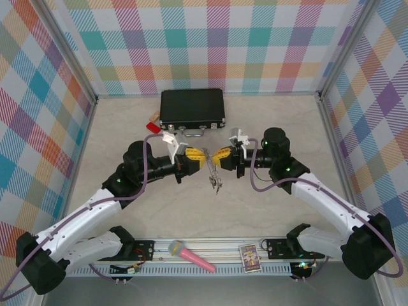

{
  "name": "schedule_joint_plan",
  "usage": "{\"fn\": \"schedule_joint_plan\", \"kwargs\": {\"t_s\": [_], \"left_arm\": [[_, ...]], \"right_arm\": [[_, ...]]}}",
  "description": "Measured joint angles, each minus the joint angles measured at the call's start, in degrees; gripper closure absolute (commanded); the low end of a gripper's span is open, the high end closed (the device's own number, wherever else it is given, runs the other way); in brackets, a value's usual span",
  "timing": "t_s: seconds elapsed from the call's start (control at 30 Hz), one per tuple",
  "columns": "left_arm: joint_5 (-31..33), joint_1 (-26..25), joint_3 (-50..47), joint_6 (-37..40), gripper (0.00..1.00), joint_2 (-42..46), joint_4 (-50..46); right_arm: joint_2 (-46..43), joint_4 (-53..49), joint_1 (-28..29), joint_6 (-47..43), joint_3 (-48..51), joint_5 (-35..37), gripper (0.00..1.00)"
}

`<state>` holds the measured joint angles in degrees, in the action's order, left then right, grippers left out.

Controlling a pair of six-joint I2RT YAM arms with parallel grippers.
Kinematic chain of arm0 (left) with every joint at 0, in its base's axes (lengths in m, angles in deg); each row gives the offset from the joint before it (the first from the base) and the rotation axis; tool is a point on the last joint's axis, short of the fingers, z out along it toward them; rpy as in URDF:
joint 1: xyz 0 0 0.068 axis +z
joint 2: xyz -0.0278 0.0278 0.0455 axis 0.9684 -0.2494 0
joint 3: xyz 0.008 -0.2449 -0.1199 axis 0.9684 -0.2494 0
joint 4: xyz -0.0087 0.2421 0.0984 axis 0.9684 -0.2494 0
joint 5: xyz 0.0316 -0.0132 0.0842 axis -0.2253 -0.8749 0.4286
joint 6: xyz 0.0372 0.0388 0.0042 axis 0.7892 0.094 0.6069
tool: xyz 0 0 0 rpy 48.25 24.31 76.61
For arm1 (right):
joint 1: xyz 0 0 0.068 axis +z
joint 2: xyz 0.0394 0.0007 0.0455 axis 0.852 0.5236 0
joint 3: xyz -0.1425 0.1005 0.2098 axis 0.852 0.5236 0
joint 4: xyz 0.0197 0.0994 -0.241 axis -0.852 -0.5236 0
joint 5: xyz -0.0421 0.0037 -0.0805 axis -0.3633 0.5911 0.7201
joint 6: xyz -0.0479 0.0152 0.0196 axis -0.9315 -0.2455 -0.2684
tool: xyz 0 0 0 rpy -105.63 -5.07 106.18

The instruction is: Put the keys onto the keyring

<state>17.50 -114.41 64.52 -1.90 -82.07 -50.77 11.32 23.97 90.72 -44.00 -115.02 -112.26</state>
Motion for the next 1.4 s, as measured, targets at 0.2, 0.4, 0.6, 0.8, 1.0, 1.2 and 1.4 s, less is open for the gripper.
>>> {"fn": "schedule_joint_plan", "kwargs": {"t_s": [0.2,0.4,0.6,0.8,1.0,1.2,1.4], "left_arm": [[-0.9,0.0,4.4,8.3,0.79,-3.2,-12.2],[-1.3,0.0,5.8,14.2,0.79,-5.7,-21.1],[-0.3,0.0,6.1,17.7,0.79,-6.2,-24.9],[2.3,0.0,6.0,18.8,0.76,-6.0,-25.0],[2.7,0.0,5.9,19.5,0.73,-4.8,-23.0],[2.3,0.0,5.9,19.6,0.74,-5.0,-22.5],[1.1,0.0,5.9,19.6,0.76,-5.3,-22.5]], "right_arm": [[0.8,-7.1,1.0,-7.4,-1.1,1.7,1.00],[3.6,-11.6,3.7,-12.0,-2.9,4.3,1.00],[3.8,-13.4,4.9,-14.1,-2.9,5.2,1.00],[3.8,-14.1,5.4,-15.1,-2.9,5.6,1.00],[3.8,-14.1,6.0,-15.1,-2.9,5.7,1.00],[3.8,-14.1,6.7,-15.1,-2.9,5.8,1.00],[3.8,-14.2,7.2,-15.1,-3.1,5.8,1.00]]}}
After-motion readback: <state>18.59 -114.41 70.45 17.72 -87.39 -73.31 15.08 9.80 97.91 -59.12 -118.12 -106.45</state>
